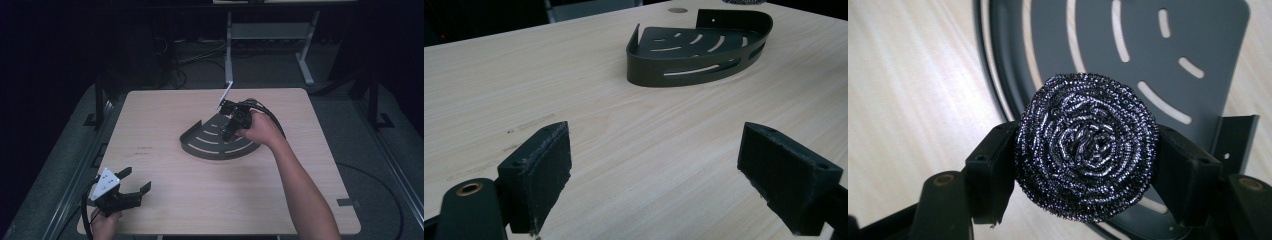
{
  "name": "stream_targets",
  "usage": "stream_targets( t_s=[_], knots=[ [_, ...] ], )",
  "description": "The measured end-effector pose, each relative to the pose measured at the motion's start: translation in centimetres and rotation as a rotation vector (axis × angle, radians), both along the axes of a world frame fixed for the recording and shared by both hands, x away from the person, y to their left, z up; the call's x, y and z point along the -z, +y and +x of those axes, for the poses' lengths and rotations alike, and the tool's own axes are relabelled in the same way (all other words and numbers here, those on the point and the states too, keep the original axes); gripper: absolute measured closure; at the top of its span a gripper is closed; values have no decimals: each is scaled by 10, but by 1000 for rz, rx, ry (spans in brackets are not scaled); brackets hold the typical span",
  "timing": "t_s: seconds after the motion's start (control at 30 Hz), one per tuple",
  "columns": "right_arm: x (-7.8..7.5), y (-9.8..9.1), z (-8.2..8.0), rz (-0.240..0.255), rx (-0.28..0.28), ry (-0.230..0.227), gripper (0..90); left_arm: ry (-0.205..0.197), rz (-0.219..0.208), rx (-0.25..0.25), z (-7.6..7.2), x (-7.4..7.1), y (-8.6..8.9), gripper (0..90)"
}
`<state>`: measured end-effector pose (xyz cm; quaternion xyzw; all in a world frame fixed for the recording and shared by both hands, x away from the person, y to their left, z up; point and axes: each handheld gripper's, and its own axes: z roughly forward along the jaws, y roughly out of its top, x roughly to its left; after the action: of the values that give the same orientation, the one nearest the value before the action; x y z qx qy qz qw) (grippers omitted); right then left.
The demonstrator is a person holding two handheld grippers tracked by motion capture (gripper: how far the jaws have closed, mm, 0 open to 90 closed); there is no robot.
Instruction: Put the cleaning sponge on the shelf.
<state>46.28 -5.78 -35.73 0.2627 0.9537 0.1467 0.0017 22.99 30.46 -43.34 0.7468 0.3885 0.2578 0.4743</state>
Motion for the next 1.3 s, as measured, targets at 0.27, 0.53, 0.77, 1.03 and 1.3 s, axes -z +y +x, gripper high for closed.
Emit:
stream_targets(
  t_s=[0.27,0.53,0.77,1.03,1.3],
  knots=[
    [9,4,6,-10,12,5,311,-1,3,4,0,0,-1,133],
    [16,2,13,4,42,12,308,-3,6,2,-1,0,0,133],
    [22,0,19,11,65,18,308,-6,10,2,-1,0,-1,133],
    [33,4,24,6,84,14,308,-7,8,4,-1,0,-2,133],
    [53,13,26,-22,90,39,308,-8,6,3,-1,-1,-1,133]
  ],
)
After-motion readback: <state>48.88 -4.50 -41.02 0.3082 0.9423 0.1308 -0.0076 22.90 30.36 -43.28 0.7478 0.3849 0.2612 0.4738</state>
